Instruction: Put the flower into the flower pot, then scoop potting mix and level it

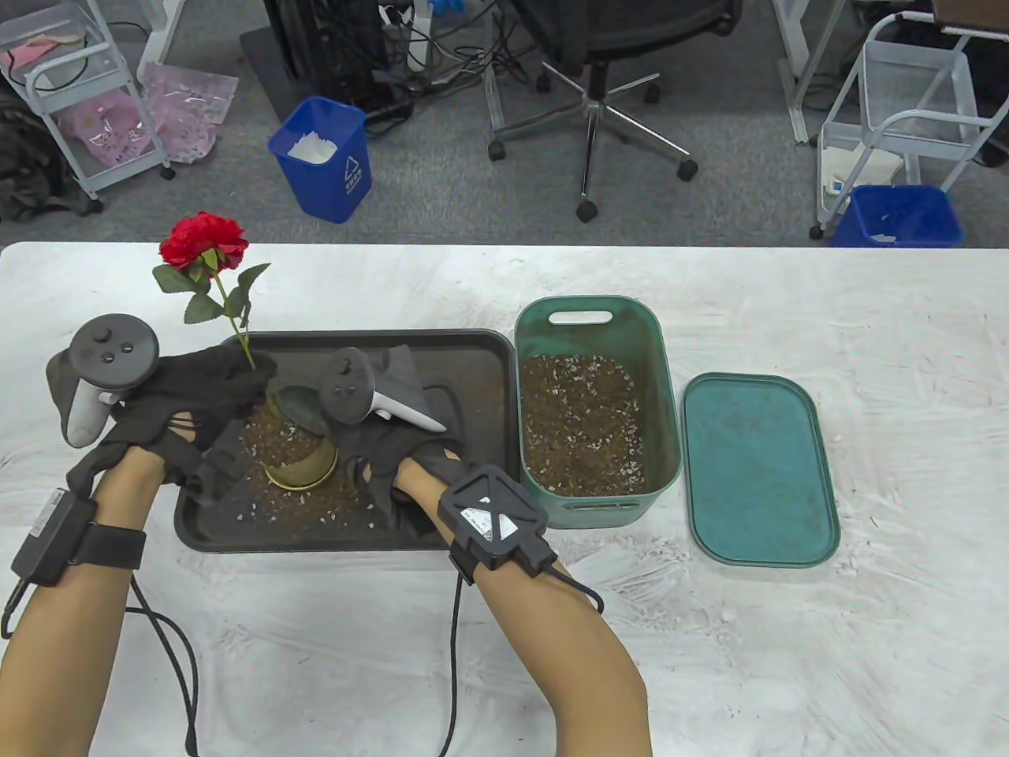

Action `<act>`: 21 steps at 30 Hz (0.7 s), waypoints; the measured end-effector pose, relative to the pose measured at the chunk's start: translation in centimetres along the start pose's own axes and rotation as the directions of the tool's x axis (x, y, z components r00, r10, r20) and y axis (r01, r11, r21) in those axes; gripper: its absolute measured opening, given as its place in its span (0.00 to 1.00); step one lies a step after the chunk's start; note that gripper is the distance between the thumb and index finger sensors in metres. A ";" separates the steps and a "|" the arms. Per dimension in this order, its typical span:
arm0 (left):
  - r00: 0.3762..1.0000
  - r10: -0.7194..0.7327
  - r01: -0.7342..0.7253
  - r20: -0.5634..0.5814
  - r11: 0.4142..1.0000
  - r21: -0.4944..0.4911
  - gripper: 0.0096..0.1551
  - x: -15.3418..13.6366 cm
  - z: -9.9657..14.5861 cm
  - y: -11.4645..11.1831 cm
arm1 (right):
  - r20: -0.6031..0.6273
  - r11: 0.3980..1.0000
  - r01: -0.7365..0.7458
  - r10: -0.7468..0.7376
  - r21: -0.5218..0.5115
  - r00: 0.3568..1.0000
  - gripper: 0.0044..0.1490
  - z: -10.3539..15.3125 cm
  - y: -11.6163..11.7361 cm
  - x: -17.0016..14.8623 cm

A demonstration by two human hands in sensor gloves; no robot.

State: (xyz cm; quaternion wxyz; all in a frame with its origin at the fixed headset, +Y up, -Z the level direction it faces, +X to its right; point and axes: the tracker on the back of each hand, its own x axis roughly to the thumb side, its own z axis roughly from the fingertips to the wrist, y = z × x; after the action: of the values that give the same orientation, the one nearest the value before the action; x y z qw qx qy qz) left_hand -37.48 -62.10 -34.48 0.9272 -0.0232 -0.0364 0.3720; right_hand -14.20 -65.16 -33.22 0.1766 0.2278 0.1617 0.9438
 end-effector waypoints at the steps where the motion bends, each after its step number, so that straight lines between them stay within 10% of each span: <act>1: 1.000 0.001 -0.001 -0.001 1.000 0.001 0.23 0.0 0.0 0.0 | -0.015 1.000 0.006 -0.006 0.013 1.000 0.29 -0.2 0.2 0.1; 8: 1.000 0.001 -0.001 -0.008 1.000 0.013 0.23 0.3 -0.6 -0.6 | -0.083 0.990 -0.120 0.125 0.071 0.989 0.30 -0.3 0.6 1.7; 15: 0.998 -0.064 0.064 -0.020 0.998 -0.006 0.23 1.1 -1.3 -0.6 | -0.030 0.978 0.159 -0.165 -0.137 0.986 0.30 2.5 0.5 -0.9; 21: 0.997 -0.068 0.068 -0.032 0.998 0.000 0.23 1.3 -1.3 -0.9 | -0.056 0.984 0.154 -0.159 -0.084 0.986 0.30 3.6 0.7 0.1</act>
State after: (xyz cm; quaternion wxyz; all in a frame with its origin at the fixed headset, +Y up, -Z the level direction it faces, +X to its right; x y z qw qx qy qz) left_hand -35.81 -61.90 -35.63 0.9398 -0.0273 -0.0220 0.3400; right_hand -12.68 -64.91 -29.86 0.2541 0.1778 0.1471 0.9392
